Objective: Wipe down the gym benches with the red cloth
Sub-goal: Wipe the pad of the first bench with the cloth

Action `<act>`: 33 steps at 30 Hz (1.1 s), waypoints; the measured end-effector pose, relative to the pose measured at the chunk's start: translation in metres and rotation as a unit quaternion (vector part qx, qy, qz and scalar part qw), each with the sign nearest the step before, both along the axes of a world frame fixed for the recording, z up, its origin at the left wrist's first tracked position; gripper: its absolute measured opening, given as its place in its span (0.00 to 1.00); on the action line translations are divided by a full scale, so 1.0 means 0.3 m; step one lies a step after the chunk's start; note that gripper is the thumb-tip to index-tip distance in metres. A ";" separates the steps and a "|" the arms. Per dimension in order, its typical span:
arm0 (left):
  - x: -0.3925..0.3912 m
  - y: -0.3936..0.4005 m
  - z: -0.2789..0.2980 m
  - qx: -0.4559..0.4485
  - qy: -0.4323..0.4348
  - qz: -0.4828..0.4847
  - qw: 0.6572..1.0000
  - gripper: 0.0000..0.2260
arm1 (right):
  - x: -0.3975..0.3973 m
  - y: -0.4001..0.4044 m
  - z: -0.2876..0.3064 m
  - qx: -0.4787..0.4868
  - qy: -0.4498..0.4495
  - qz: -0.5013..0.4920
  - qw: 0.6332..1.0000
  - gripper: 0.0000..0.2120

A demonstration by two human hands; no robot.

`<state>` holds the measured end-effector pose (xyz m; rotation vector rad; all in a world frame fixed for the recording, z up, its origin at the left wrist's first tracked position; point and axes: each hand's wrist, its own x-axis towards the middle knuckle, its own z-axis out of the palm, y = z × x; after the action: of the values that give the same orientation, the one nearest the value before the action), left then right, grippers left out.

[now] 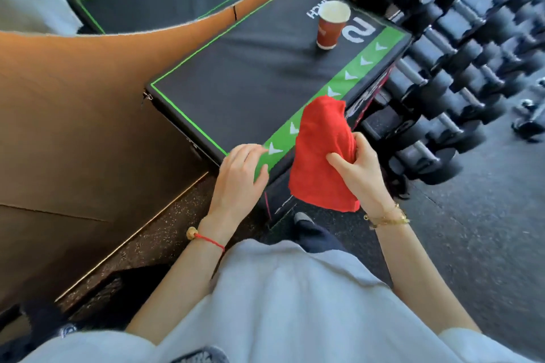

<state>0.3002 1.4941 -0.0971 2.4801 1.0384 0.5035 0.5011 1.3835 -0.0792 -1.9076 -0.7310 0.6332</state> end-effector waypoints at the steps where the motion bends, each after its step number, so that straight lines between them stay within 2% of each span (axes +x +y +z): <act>1: -0.001 -0.017 0.007 -0.005 -0.003 -0.021 1.000 0.15 | -0.020 -0.049 0.003 -0.003 0.002 -0.020 1.000 0.11; 4: 0.012 -0.073 0.025 -0.014 -0.002 -0.091 0.996 0.14 | -0.068 -0.203 0.011 -0.010 0.001 -0.080 0.997 0.13; 10: 0.096 -0.222 0.045 -0.022 -0.012 -0.234 0.972 0.14 | -0.148 -0.517 0.007 -0.010 -0.004 -0.217 0.976 0.09; 20: 0.258 -0.609 0.067 -0.018 -0.027 -0.431 0.902 0.14 | -0.305 -1.022 0.000 -0.015 0.001 -0.429 0.903 0.11; 26: 0.309 -0.949 0.064 -0.024 -0.036 -0.505 0.862 0.14 | -0.398 -1.360 0.018 0.003 0.001 -0.508 0.862 0.10; 33: 0.304 -1.407 0.036 -0.035 -0.054 -0.555 0.829 0.13 | -0.490 -1.811 0.044 -0.002 -0.004 -0.548 0.837 0.11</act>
<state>0.3912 1.0722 -0.0863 2.4356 -0.4970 0.1899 0.3540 0.8403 -0.0660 -1.9495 0.4189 -0.1141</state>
